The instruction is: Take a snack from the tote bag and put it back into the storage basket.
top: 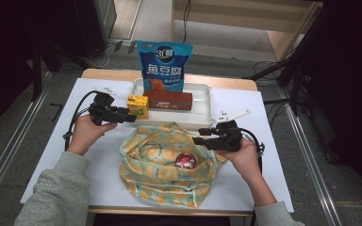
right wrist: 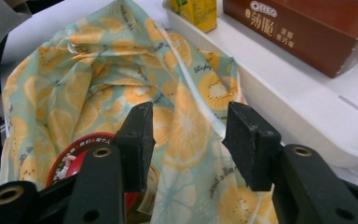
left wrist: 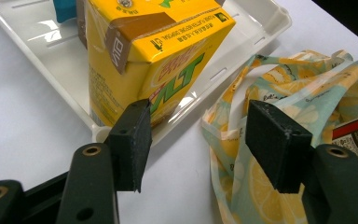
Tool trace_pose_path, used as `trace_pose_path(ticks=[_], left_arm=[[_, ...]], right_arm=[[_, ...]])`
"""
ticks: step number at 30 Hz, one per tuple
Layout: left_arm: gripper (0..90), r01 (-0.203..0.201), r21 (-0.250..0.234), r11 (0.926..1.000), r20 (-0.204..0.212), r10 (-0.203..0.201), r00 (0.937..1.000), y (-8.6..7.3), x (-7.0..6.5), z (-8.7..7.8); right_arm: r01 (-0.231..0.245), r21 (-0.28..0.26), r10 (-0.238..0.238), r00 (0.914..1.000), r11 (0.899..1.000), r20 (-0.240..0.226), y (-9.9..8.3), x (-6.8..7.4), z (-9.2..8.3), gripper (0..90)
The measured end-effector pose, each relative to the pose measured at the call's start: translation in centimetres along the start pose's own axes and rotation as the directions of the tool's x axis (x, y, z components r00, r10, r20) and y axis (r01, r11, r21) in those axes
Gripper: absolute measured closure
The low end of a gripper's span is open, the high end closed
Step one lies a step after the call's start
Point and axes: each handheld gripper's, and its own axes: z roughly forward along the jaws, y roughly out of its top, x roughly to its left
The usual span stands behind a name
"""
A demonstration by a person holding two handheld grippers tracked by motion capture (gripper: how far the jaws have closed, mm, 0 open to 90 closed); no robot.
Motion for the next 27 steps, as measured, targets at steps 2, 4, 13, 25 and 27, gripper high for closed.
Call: trace_pose_path(ticks=[2, 4, 13, 25, 27], left_arm=[[40.3, 0.002, -0.002, 1.0000, 0.002, -0.002, 1.0000, 0.0, 0.1, -0.1], [39.5, 0.006, -0.005, 1.0000, 0.000, -0.006, 1.0000, -0.1, 0.2, -0.2], [37.7, 0.011, -0.014, 0.9998, -0.014, -0.011, 0.9998, -0.2, 0.5, -0.5], [37.2, 0.025, -0.012, 0.9996, -0.029, -0.025, 0.9993, -0.4, 1.0, -0.7], [36.8, 0.026, -0.014, 0.9996, -0.030, -0.026, 0.9992, -0.4, 1.1, -0.7]], right_arm=[[0.003, 0.005, -0.003, 1.0000, 1.000, -0.008, -0.1, 0.2, 0.2, 50.2], [0.007, 0.009, -0.007, 0.9999, 1.000, -0.010, -0.1, 0.4, 0.3, 47.7], [0.025, 0.032, -0.024, 0.9994, 0.999, -0.027, -0.5, 1.2, 0.6, 41.6], [0.038, 0.041, -0.037, 0.9986, 0.998, -0.038, -0.7, 2.1, 1.1, 40.9], [0.039, 0.040, -0.038, 0.9985, 0.998, -0.038, -0.7, 2.2, 1.2, 40.8]])
